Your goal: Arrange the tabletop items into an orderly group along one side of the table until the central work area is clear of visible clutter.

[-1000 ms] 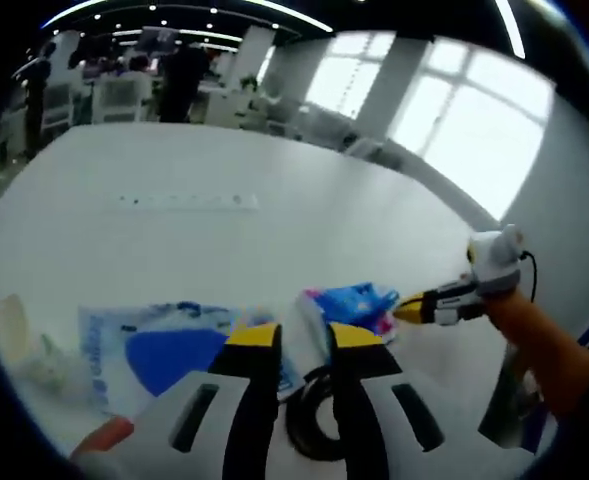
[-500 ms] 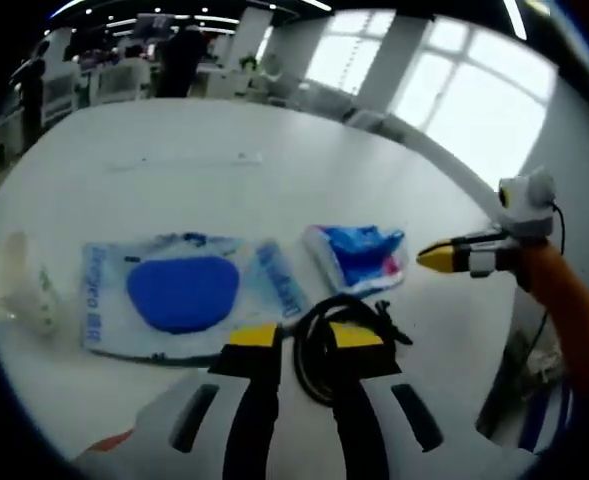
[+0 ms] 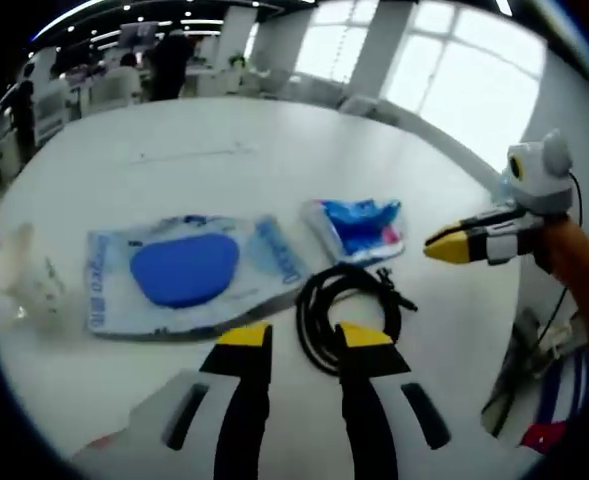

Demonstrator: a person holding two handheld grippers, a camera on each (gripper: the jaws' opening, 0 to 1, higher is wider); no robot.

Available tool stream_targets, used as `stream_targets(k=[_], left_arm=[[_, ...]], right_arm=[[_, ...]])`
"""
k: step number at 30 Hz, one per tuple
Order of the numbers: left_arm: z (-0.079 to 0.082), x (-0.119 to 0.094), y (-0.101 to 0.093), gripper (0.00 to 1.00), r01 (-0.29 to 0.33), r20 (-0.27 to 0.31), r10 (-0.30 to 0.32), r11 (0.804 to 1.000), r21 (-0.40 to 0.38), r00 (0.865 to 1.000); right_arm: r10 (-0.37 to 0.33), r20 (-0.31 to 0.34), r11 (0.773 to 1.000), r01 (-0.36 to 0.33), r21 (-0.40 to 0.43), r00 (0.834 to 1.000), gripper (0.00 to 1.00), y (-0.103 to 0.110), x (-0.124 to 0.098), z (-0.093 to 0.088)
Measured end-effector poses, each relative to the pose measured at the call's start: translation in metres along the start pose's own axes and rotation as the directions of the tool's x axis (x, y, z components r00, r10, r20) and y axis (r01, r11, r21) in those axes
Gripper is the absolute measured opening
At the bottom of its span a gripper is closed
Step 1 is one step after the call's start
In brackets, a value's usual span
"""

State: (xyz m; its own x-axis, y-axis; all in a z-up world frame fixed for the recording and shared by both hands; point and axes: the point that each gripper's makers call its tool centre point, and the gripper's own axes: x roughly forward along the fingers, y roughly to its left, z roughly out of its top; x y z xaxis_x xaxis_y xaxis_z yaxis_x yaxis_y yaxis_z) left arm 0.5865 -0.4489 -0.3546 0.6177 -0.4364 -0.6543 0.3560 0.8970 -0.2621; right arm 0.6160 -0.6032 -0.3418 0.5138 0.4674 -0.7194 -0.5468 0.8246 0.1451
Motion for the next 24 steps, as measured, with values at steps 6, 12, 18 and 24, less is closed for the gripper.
stream_targets(k=[6, 12, 18, 24], left_arm=[[-0.004, 0.000, -0.010, 0.42, 0.049, 0.002, -0.049, 0.999, -0.001, 0.999], [-0.005, 0.000, -0.018, 0.67, 0.102, 0.008, -0.102, 0.995, -0.001, 0.995], [-0.007, -0.002, -0.032, 0.80, 0.203, 0.041, -0.202, 0.979, -0.022, 0.979], [-0.017, -0.004, -0.037, 0.89, 0.285, 0.038, -0.283, 0.955, -0.084, 0.958]], right_arm=[[0.023, -0.012, 1.000, -0.023, -0.002, 1.000, 0.25, 0.013, 0.000, -0.011], [0.020, -0.014, 1.000, -0.021, -0.010, 1.000, 0.44, 0.016, -0.003, -0.017], [0.058, -0.009, 0.998, -0.058, 0.022, 0.998, 0.58, 0.027, -0.004, -0.028], [0.070, -0.009, 0.997, -0.070, 0.046, 0.997, 0.59, 0.031, -0.004, -0.038]])
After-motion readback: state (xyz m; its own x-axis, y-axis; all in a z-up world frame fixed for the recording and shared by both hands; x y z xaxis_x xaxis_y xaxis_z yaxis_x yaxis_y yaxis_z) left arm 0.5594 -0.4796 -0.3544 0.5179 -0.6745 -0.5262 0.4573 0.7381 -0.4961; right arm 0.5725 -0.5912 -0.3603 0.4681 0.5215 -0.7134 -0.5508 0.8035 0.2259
